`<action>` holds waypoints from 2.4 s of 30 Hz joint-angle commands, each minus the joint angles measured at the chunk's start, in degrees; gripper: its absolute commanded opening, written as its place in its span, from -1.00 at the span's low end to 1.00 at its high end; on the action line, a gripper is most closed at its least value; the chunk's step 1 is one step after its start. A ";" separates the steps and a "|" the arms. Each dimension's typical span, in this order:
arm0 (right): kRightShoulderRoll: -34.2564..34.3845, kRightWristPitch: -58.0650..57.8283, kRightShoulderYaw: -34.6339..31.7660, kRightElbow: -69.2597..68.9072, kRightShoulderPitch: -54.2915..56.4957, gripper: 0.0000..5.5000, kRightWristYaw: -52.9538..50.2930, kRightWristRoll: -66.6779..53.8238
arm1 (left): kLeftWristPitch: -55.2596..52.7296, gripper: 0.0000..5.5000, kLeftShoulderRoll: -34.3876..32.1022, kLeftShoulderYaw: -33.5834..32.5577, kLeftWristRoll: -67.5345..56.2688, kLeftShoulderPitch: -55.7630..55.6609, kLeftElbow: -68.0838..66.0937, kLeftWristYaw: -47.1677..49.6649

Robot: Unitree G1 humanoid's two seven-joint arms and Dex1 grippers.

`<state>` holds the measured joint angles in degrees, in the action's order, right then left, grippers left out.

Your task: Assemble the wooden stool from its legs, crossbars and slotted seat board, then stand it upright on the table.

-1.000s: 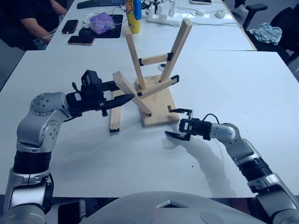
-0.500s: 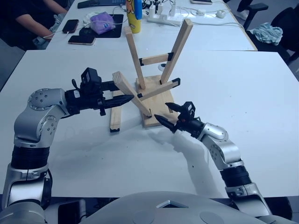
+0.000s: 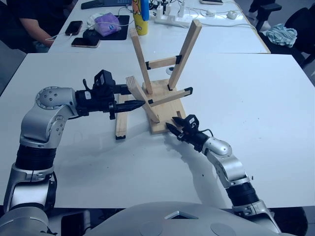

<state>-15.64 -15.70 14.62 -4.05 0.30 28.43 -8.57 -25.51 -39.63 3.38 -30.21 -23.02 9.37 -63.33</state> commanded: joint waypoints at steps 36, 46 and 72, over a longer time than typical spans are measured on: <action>-1.71 -15.59 8.06 3.38 -1.02 -1.00 -2.35 5.04 | 0.16 -0.27 -1.35 14.55 8.40 7.58 -3.32 -0.17; -1.53 -15.04 8.22 5.41 0.72 -1.00 -2.77 5.68 | 5.67 -0.13 4.86 8.98 5.56 1.36 -8.14 4.25; -0.27 -11.44 6.28 11.25 1.32 -1.00 -3.80 6.13 | -13.62 -0.08 10.92 -19.95 -38.67 -12.96 11.55 36.17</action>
<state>-13.96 -22.06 19.59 -0.97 5.81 25.11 -5.46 -39.61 -31.44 -19.75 -70.32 -33.61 21.11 -29.54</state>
